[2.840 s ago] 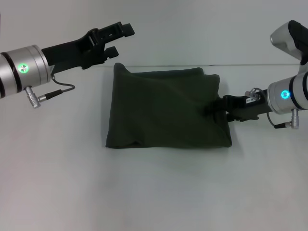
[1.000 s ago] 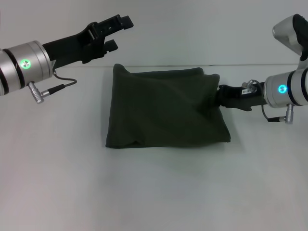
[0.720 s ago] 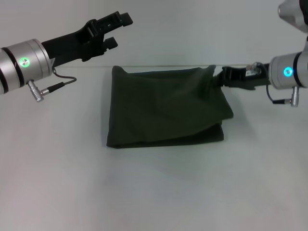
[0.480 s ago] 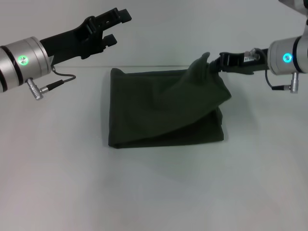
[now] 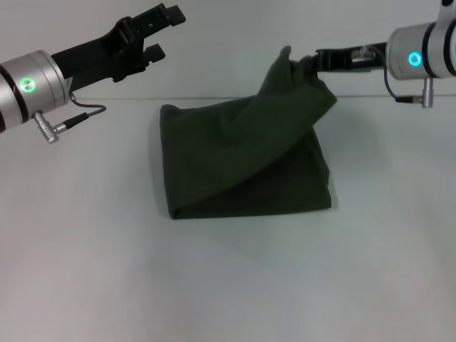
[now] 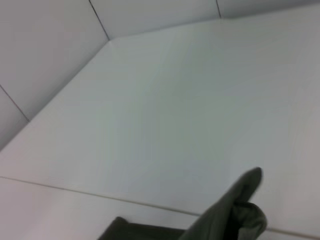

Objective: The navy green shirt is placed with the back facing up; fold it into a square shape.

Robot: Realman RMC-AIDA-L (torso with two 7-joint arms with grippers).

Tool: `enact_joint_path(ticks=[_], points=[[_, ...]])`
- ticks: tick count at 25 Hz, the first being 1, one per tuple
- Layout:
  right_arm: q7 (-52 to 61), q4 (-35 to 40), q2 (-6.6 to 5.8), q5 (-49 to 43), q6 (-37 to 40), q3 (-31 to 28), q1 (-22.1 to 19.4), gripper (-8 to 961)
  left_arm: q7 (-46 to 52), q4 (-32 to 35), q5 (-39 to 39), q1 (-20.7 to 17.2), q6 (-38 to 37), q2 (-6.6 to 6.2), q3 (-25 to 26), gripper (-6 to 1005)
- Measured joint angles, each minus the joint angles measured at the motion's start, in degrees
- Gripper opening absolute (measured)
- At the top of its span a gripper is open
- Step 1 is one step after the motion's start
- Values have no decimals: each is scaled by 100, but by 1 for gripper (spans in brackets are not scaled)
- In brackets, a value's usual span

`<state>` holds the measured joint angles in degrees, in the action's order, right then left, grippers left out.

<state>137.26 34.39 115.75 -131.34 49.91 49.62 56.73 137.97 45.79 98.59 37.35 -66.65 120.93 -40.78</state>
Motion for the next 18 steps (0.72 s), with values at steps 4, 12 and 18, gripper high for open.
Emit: enact_joint_path(ticks=[4, 12, 18], points=[[-190, -322, 0, -35, -352, 163, 42, 17, -37, -9, 0, 0, 49, 13, 2, 945], [-128, -906, -65, -54, -602, 277, -125, 18, -62, -139, 0, -9, 100, -19, 9, 945], [222, -1042, -124, -173, -468, 299, -205, 19, -73, -152, -1, 1, 157, -32, 8, 945]])
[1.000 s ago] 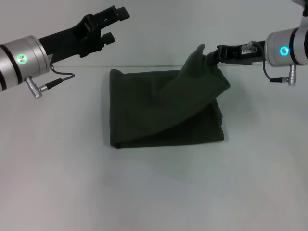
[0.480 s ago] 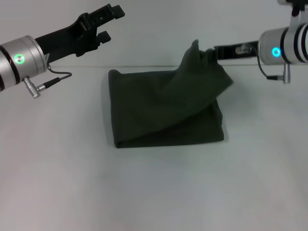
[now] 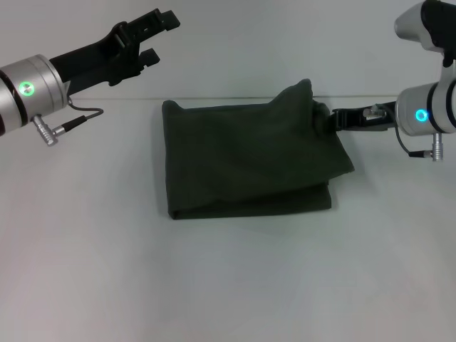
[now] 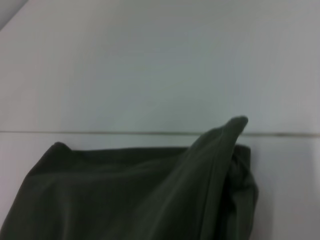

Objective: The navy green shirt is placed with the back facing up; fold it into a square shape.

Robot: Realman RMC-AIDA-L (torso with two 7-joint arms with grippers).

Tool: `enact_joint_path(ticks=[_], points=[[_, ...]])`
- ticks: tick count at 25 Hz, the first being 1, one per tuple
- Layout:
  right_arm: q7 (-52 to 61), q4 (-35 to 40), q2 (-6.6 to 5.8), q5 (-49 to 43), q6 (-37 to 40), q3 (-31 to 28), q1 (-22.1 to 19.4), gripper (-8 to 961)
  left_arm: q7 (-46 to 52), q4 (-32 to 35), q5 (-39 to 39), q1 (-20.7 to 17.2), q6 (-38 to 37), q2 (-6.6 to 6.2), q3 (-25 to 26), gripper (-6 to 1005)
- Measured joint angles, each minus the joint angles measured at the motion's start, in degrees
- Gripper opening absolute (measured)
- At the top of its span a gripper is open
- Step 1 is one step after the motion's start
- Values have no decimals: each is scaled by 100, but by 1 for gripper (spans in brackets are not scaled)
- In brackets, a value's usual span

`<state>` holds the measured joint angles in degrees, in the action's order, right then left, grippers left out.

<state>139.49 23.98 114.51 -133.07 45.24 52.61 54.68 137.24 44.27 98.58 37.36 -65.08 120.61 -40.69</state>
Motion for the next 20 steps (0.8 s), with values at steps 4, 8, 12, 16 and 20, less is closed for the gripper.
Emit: enact_joint_path(ticks=[4, 8, 12, 16, 20], points=[[475, -18, -94, -81, 386, 3, -10, 20, -2, 0, -2, 2, 68, -3, -1, 945], [739, -17, -175, -247, 703, -9, -45, 104, -36, 0, -16, 10, 82, -3, -1, 945], [1120, 199, -336, -363, 1106, -143, -339, 264, -62, -27, -81, -11, 83, -12, 0, 945], [992, 1182, -393, 372, 2176, -407, -753, 402, -68, -38, -142, -29, 78, -44, 16, 945], [985, 1591, -397, 885, 2770, -504, -802, 442, -72, -40, -161, -10, 51, -69, 69, 945]])
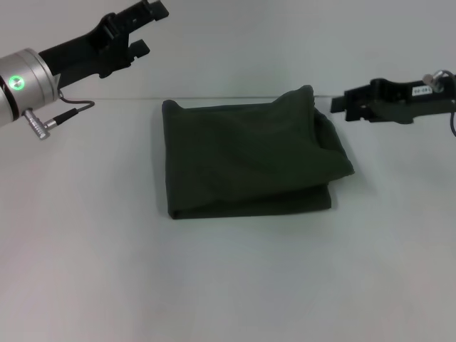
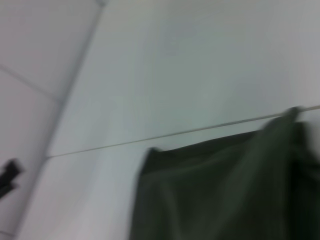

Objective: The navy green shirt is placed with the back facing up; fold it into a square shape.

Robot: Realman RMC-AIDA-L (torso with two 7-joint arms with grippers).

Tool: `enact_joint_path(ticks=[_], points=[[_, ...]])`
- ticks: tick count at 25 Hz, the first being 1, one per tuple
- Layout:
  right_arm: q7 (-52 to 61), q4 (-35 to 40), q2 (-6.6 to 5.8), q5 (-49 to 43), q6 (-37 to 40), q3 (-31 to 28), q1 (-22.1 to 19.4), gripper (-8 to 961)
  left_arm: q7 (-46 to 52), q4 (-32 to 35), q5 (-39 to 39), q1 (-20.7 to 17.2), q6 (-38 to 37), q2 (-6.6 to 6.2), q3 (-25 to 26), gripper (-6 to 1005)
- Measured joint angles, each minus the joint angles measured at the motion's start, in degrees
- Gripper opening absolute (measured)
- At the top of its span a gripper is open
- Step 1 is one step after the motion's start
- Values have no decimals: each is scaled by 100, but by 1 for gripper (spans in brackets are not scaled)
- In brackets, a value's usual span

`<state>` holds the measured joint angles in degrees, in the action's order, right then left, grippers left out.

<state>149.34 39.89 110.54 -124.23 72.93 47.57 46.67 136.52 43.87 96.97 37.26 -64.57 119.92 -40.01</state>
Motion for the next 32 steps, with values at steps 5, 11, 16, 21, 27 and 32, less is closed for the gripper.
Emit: enact_joint_path(ticks=[5, 11, 16, 21, 27, 32], points=[[-108, -869, 100, -5, -410, 163, 448, 431, -3, -9, -63, 8, 28, -4, 52, 945], [171, -1697, 293, -863, -1281, 556, 869, 428, -8, -12, -67, 28, 39, -4, 71, 946], [682, -1294, 167, -1235, -833, 367, 552, 425, -18, -12, -71, 14, 37, -4, 73, 946], [52, 293, 215, -98, 457, -165, -232, 422, -47, -10, -70, -2, -10, -27, 67, 946], [-1799, 328, 196, 1768, 1158, -1103, -1395, 442, -44, -182, 383, -148, -552, -323, -334, 946], [-2598, -364, 100, 2557, 1369, -1901, -2170, 621, 459, -629, 759, -245, -1154, -469, -430, 946]])
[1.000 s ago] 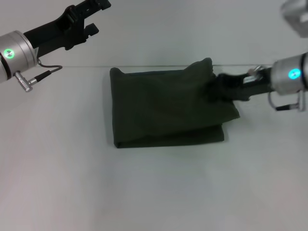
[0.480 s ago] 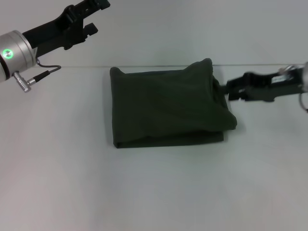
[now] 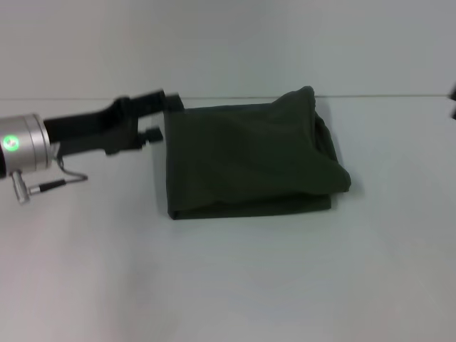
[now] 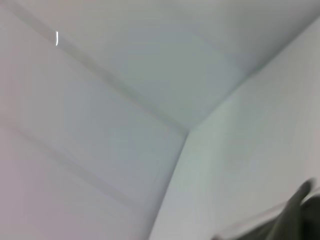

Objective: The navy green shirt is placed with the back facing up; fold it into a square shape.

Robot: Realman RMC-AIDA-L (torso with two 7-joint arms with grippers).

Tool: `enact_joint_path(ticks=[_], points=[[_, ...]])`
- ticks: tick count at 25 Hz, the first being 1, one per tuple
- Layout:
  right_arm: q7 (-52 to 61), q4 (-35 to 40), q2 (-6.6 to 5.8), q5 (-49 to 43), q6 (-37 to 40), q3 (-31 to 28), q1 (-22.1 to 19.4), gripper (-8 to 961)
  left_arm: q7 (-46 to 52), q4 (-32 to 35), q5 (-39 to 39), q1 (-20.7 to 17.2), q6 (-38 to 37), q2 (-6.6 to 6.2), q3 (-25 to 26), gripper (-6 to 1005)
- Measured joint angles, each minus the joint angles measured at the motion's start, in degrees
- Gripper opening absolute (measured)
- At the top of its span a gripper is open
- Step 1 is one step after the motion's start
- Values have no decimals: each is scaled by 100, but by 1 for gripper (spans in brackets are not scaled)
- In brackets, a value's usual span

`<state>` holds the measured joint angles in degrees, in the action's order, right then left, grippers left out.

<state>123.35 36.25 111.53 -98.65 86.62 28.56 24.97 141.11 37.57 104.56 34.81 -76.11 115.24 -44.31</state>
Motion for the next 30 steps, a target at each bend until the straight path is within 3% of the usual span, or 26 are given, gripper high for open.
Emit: enact_joint_path(ticks=[3, 8, 14, 26, 30], points=[[-41, -196, -38, 74, 13, -393, -190, 744, 521, -155, 325, -63, -7, 76, -8, 946], [-13, -293, -116, 48, 16, -455, -165, 910, 1019, -606, 669, -102, 499, 169, 3, 946], [-17, -297, -116, 51, 19, -473, -27, 929, 1000, -1062, 694, -119, 981, 237, 4, 946], [-16, -303, -114, 88, -9, -491, -5, 944, 979, -1269, 817, 64, 1457, 399, -74, 936], [-17, -325, -114, 98, -9, -501, -7, 944, 1004, -1405, 825, 116, 1527, 369, -136, 898]])
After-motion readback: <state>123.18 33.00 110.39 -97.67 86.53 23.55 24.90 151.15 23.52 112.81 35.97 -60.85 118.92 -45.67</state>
